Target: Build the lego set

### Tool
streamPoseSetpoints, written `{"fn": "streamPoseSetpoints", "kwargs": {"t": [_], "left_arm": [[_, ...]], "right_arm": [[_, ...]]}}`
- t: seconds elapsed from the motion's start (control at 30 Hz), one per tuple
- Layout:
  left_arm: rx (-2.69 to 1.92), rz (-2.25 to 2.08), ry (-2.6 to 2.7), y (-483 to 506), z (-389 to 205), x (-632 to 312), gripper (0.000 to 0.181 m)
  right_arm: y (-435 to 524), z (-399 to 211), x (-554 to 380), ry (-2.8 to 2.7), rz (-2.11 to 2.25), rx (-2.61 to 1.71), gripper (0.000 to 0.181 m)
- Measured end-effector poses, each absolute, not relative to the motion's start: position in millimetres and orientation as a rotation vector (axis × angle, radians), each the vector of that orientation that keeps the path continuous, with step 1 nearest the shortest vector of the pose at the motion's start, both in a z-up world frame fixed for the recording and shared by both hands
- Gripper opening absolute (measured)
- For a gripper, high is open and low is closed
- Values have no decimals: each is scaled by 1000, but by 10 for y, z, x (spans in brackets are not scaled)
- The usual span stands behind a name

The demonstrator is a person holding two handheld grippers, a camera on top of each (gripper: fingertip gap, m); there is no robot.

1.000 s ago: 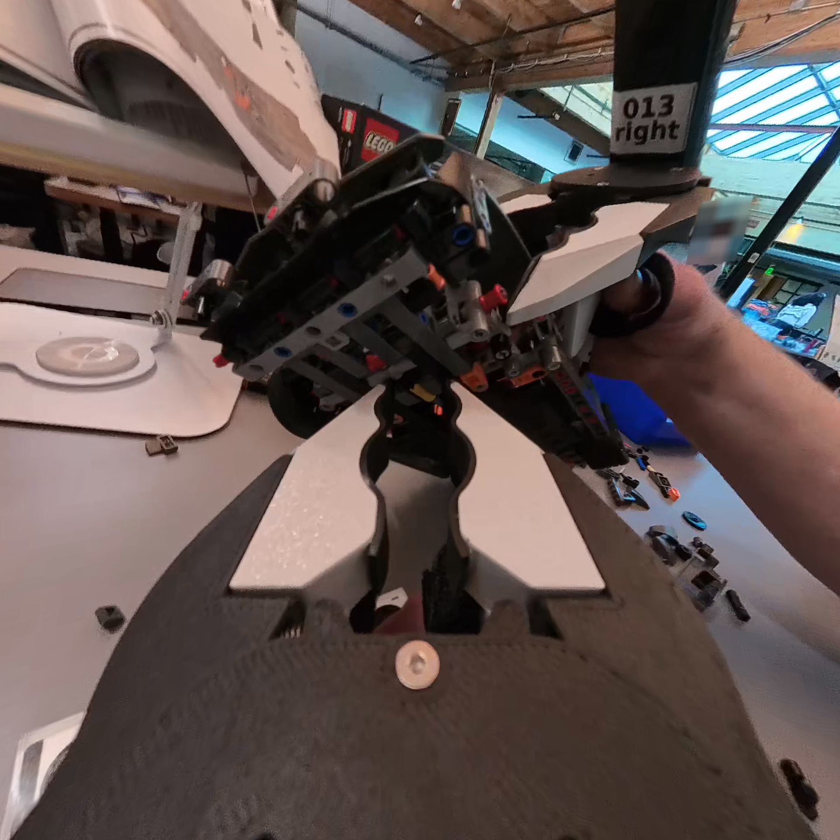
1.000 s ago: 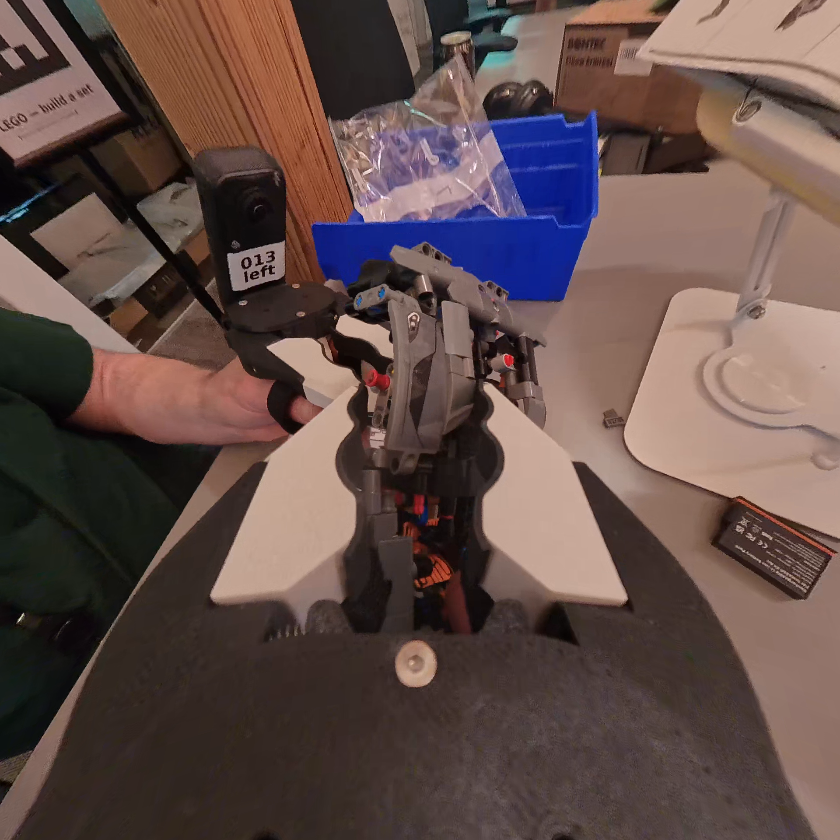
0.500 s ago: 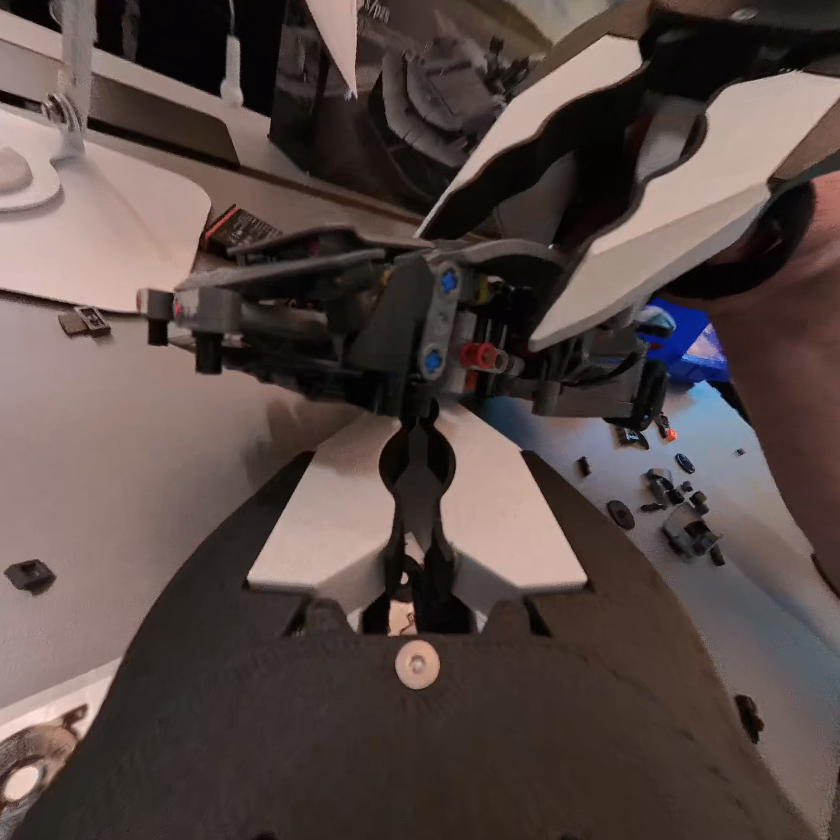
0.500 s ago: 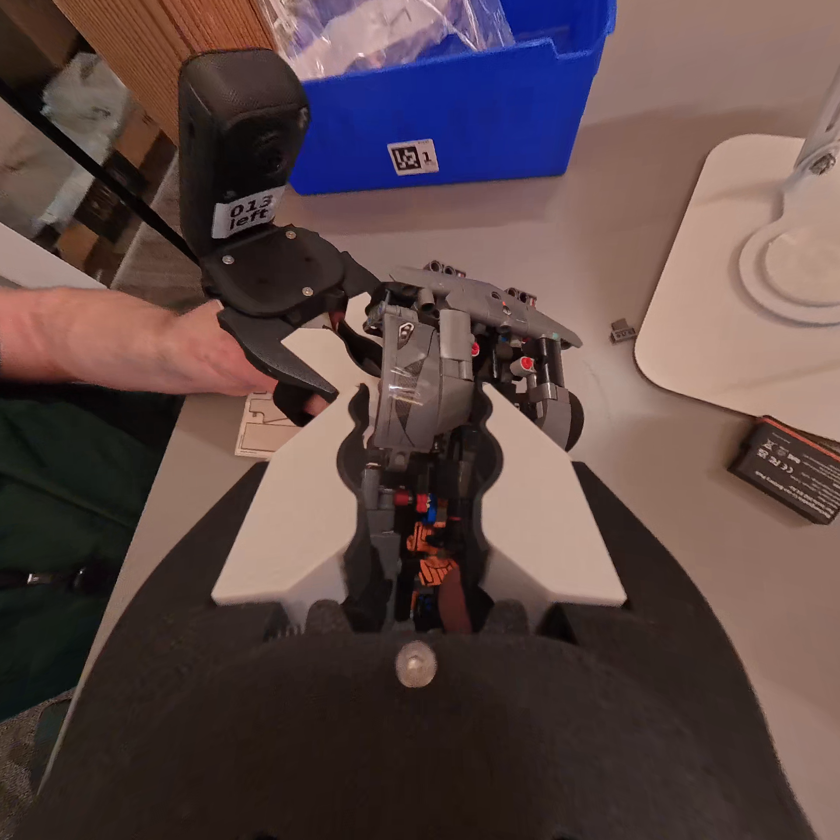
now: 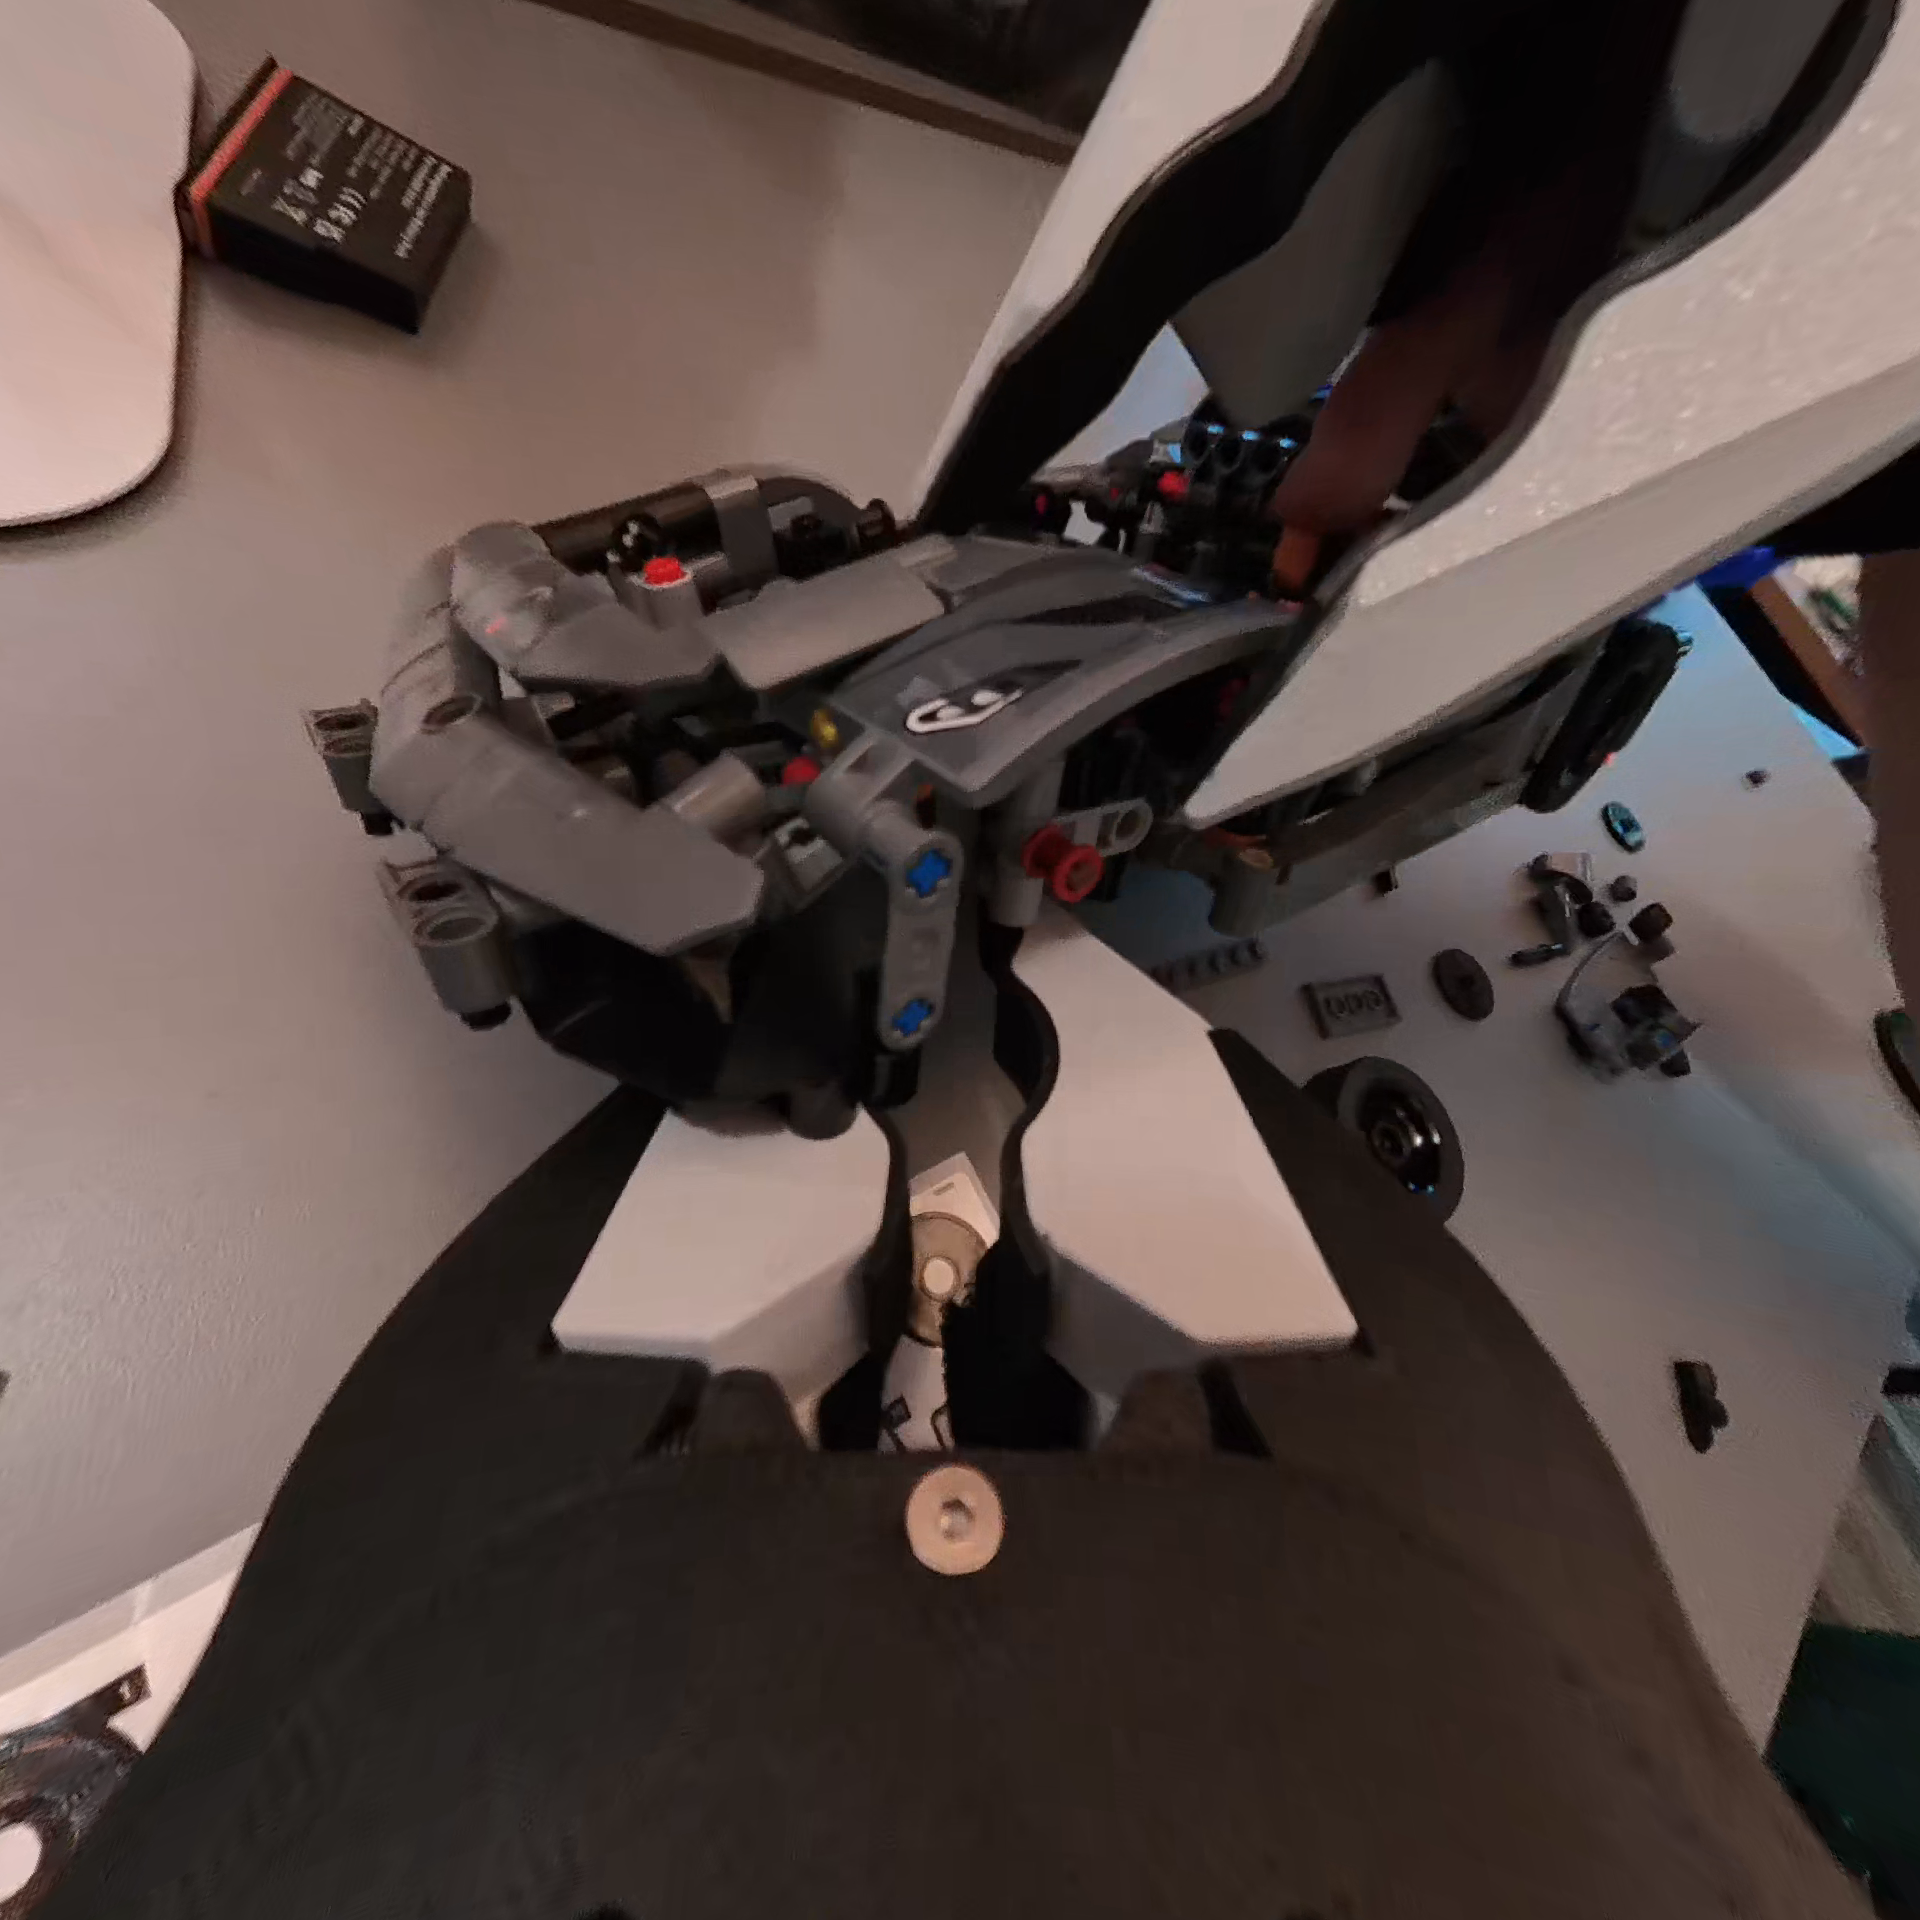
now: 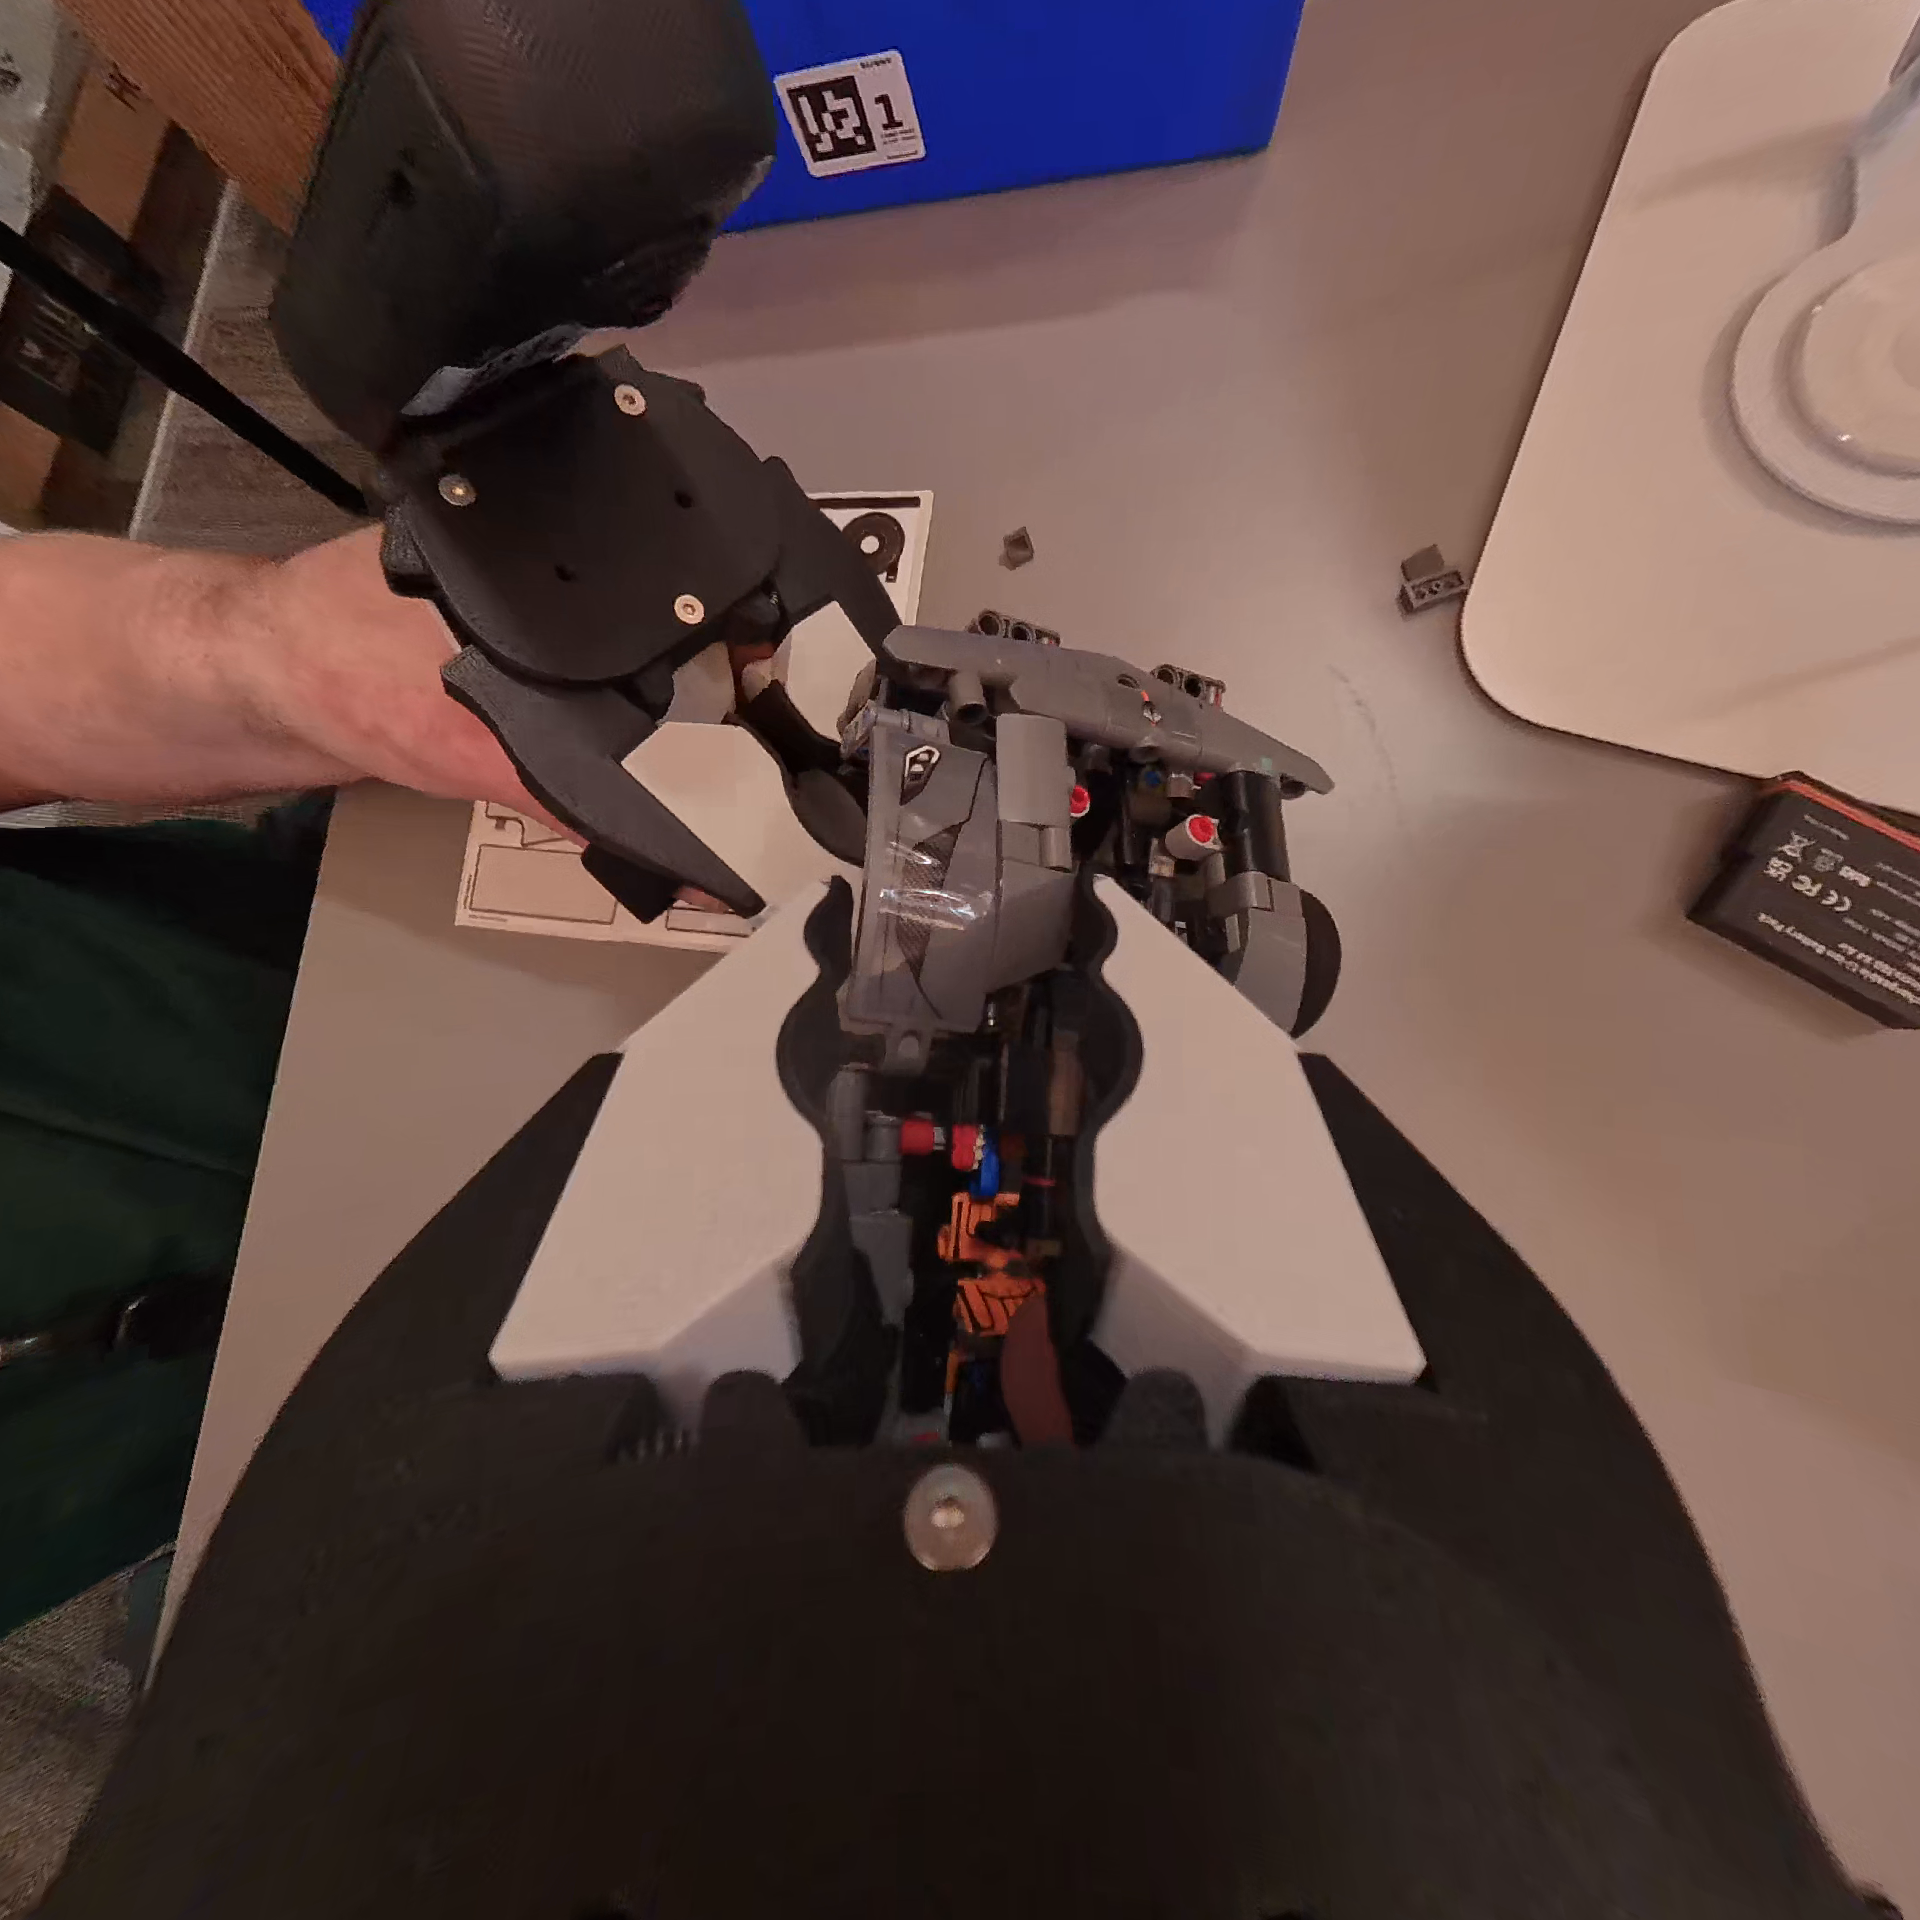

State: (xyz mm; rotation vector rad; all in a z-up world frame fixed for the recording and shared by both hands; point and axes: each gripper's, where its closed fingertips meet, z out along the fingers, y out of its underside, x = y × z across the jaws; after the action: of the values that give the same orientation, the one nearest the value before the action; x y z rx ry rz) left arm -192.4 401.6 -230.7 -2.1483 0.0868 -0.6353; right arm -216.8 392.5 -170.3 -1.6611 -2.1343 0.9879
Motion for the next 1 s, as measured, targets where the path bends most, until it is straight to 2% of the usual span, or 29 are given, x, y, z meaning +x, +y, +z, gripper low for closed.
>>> {"fn": "streamPoseSetpoints", "kwargs": {"t": [0.47, 0.57, 0.6, 0.7, 0.9, 1.0], "left_arm": [[-2411, -556, 443, 3571, -2544, -1907, 29], [-2396, -537, 513, 3451, -2475, -1923, 34], [-2393, -553, 545, 3389, -2446, -1911, 31], [-2406, -543, 606, 3248, -2439, -1931, 37], [-2302, -465, 689, 3145, -2165, -2074, 40], [-2188, -358, 725, 3229, -1907, -2257, 46]], "right_arm": [[3829, -1821, -2164, -2084, 920, -1696, 41], [3757, -1898, -2173, -2085, 936, -1704, 33], [3719, -1929, -2171, -2093, 961, -1707, 33], [3749, -1980, -2145, -2085, 916, -1697, 32], [3770, -1480, -1916, -1959, 906, -1581, 41], [3833, -1226, -1562, -1858, 884, -1575, 59]]}}
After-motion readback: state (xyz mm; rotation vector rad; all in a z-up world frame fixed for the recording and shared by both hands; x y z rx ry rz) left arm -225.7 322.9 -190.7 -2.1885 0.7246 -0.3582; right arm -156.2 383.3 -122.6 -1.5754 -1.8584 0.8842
